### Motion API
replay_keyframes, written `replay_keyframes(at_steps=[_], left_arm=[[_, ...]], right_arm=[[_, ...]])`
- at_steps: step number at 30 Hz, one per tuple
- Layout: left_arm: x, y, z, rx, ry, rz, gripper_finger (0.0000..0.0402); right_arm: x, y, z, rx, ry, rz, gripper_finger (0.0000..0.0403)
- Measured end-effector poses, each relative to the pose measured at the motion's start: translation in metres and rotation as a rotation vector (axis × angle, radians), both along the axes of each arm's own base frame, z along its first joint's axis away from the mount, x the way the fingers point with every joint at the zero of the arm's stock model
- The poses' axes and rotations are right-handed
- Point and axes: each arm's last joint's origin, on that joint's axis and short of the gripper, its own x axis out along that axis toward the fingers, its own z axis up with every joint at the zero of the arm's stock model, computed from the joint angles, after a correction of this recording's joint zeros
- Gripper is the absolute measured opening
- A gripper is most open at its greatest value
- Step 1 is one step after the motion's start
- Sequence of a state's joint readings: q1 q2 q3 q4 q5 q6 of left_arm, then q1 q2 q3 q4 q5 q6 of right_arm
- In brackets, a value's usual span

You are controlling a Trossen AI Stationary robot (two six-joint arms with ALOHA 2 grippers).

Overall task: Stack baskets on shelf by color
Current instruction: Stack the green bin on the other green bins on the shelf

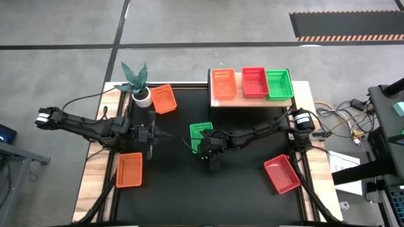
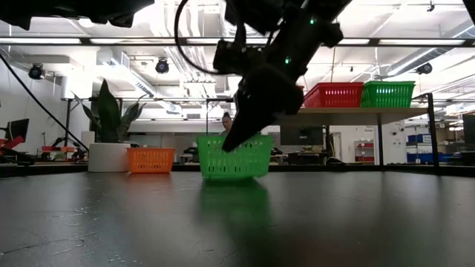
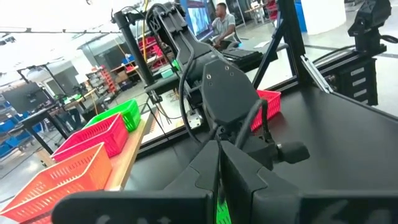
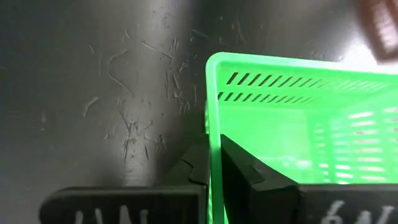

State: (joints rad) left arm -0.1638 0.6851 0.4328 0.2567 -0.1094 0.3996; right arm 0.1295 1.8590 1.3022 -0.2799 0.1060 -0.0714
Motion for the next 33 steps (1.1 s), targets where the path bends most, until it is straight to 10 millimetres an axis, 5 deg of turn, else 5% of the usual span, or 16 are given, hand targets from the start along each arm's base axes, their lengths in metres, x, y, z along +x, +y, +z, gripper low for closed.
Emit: replay_keyframes(at_steps=[7,15,26,33], left_arm=[[0.000,0.000,0.000,0.000,-0.001,0.000,0.0000],[0.000,0.000,0.000,0.000,-0.003,0.000,0.0000],[0.001,0.000,0.001,-0.002,-0.011,-0.001,0.0000],[0.001,0.000,0.000,-0.001,-0.007,-0.001,0.0000]], right_arm=[[-0.018,0.014,0.038,-0.025,-0.029,0.086,0.0009],[-0.063,0.021,0.102,-0.102,-0.049,0.230,0.0009],[-0.138,-0.023,0.182,-0.198,-0.152,0.084,0.0009],[-0.186,-0.059,0.207,-0.231,-0.147,-0.034,0.0009]])
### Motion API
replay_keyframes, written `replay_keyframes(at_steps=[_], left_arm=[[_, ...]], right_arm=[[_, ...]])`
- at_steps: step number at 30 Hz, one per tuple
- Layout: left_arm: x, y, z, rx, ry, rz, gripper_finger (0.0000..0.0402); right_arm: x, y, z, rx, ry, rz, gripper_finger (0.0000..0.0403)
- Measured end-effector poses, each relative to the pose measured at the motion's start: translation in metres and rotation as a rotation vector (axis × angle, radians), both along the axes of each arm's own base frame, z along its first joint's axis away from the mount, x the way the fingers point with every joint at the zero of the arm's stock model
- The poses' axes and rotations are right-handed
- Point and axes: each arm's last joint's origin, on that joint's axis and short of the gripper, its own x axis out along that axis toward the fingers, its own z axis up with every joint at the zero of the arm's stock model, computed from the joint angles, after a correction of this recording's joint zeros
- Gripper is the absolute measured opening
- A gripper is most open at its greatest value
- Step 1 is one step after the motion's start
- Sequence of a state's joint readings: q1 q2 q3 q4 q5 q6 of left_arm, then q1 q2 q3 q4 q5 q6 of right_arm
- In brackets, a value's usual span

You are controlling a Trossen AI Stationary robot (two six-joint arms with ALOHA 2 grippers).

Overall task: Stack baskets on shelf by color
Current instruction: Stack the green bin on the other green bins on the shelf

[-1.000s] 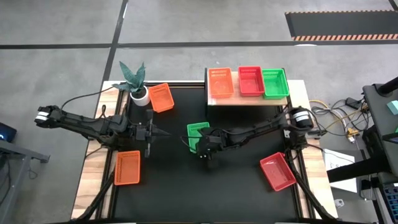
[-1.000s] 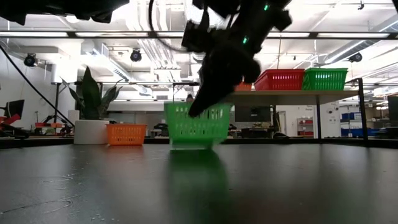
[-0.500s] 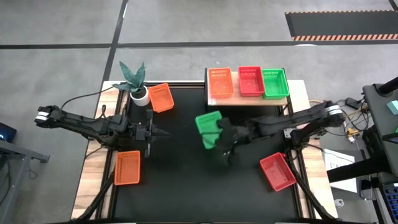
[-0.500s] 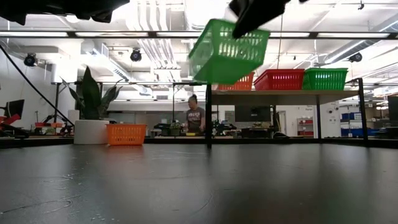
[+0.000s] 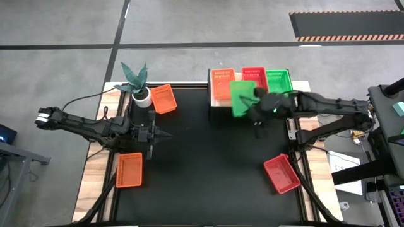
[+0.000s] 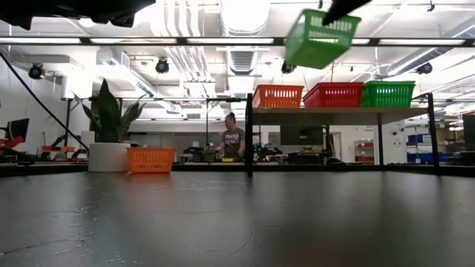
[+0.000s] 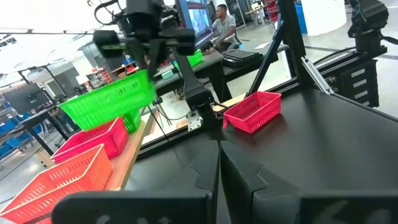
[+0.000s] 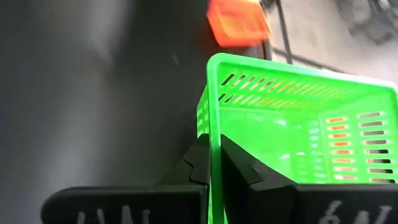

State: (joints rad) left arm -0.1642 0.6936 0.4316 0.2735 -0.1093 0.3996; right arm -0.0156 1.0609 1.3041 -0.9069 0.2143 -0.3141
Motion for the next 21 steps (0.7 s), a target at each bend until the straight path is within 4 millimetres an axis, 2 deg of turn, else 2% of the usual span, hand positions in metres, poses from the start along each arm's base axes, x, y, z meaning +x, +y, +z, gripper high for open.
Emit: replay_keyframes(at_steps=[8,14,21], left_arm=[[0.000,0.000,0.000,0.000,-0.002,0.000,0.0000],[0.001,0.000,0.000,0.000,0.000,0.000,0.0000],[0.001,0.000,-0.001,0.001,0.003,0.000,0.0000]], right_arm=[[-0.045,-0.038,0.011,-0.043,0.042,-0.158,0.0009],[-0.073,-0.053,0.015,-0.037,0.061,-0.255,0.0009],[-0.093,-0.067,0.010,-0.004,0.157,-0.389,0.0009]])
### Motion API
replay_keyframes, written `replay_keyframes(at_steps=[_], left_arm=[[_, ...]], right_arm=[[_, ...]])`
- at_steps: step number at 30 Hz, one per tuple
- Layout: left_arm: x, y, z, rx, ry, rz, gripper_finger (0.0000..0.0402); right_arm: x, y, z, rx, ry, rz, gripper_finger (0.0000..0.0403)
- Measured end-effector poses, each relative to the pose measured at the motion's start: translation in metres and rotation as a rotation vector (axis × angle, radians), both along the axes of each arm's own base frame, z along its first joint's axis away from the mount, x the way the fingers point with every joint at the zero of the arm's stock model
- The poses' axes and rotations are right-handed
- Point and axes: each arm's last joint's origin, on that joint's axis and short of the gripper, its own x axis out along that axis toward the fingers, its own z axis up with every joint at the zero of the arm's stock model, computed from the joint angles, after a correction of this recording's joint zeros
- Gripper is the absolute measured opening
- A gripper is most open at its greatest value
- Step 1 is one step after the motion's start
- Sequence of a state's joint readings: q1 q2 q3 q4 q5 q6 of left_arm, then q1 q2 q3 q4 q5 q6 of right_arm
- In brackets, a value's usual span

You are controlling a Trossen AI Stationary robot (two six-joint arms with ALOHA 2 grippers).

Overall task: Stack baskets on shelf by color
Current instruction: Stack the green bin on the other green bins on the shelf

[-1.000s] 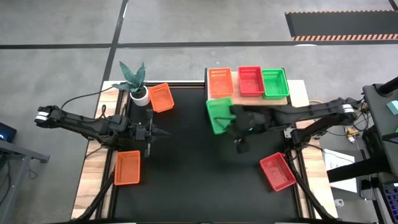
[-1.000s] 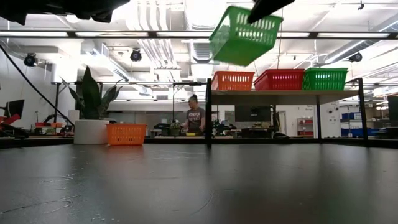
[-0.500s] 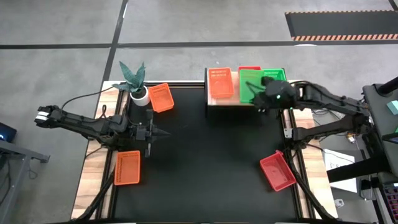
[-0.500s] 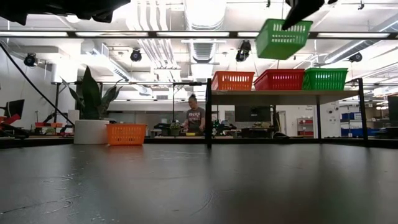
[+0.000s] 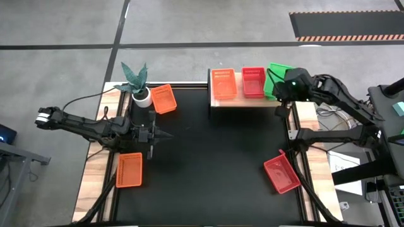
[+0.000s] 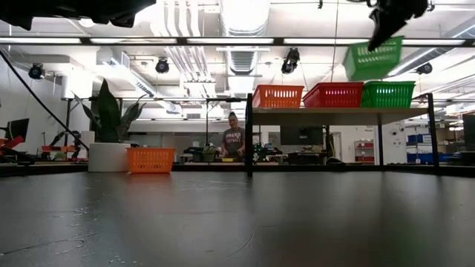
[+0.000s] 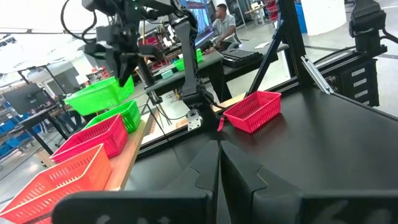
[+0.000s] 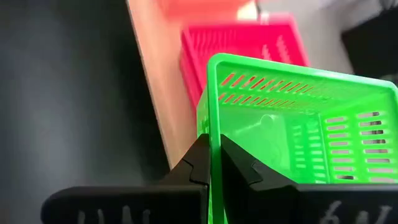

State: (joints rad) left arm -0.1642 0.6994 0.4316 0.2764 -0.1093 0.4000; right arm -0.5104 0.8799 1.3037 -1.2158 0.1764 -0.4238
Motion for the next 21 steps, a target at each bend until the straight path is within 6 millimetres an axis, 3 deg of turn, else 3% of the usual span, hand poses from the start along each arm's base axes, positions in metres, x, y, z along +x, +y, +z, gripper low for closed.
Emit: replay_keyframes(at_steps=[5,15,21], left_arm=[[0.000,0.000,0.000,0.006,0.000,0.000,0.0000],[0.000,0.000,0.000,0.006,0.000,0.000,0.0000],[0.000,0.000,0.000,0.006,0.000,0.000,0.0000]], right_arm=[[-0.004,-0.010,-0.007,0.026,0.106,-0.025,0.0008],[0.007,-0.025,-0.016,-0.009,0.230,0.080,0.0008],[0.006,-0.030,-0.010,-0.019,0.235,0.075,0.0008]])
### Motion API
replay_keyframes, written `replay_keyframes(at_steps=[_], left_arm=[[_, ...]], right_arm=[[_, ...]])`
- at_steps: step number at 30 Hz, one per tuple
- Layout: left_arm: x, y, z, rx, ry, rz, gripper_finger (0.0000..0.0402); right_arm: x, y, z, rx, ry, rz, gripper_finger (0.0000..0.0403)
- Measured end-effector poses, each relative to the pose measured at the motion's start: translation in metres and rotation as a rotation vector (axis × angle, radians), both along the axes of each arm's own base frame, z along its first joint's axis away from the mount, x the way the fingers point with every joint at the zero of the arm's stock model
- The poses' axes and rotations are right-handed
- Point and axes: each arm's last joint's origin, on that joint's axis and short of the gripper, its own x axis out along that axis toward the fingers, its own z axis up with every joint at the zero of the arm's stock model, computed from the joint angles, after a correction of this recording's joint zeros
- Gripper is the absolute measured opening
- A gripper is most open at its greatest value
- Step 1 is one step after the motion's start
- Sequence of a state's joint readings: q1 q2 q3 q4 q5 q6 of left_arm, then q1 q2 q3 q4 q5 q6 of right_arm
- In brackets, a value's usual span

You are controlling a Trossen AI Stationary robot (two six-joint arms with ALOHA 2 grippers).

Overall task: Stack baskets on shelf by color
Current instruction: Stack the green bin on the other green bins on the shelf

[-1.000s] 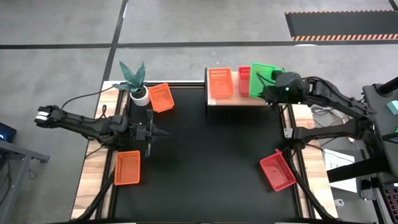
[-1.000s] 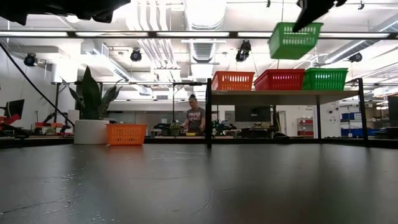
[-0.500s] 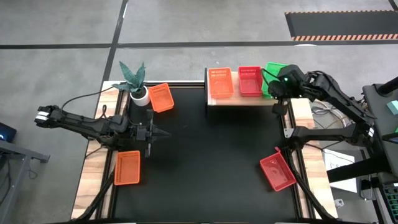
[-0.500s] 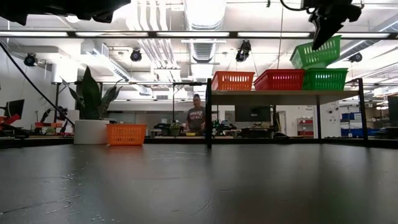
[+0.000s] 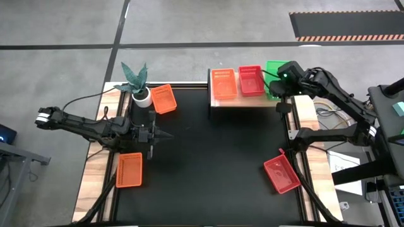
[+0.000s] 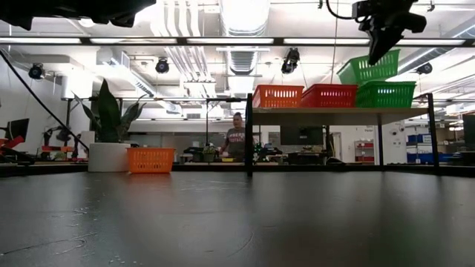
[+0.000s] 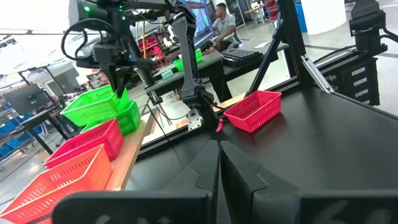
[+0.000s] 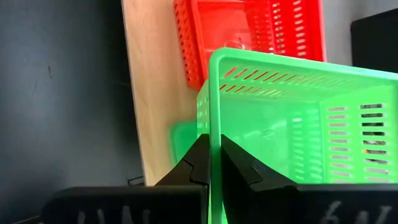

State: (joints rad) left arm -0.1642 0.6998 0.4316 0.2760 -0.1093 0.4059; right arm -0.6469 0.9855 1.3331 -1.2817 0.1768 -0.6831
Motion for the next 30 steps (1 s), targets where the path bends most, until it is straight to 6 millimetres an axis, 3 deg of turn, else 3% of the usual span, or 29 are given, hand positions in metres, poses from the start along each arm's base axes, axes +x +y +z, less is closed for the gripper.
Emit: replay_keyframes(at_steps=[6,12,30], left_arm=[[0.000,0.000,0.000,0.000,0.000,0.000,0.0000],[0.000,0.000,0.000,0.000,0.000,0.000,0.0000],[0.000,0.000,0.000,-0.001,0.000,0.000,0.0000]], right_arm=[[-0.007,0.001,0.009,-0.004,0.010,-0.007,0.0008],[-0.013,-0.002,0.006,0.026,0.083,-0.016,0.0008],[0.001,-0.017,-0.005,0.039,0.173,-0.023,0.0024]])
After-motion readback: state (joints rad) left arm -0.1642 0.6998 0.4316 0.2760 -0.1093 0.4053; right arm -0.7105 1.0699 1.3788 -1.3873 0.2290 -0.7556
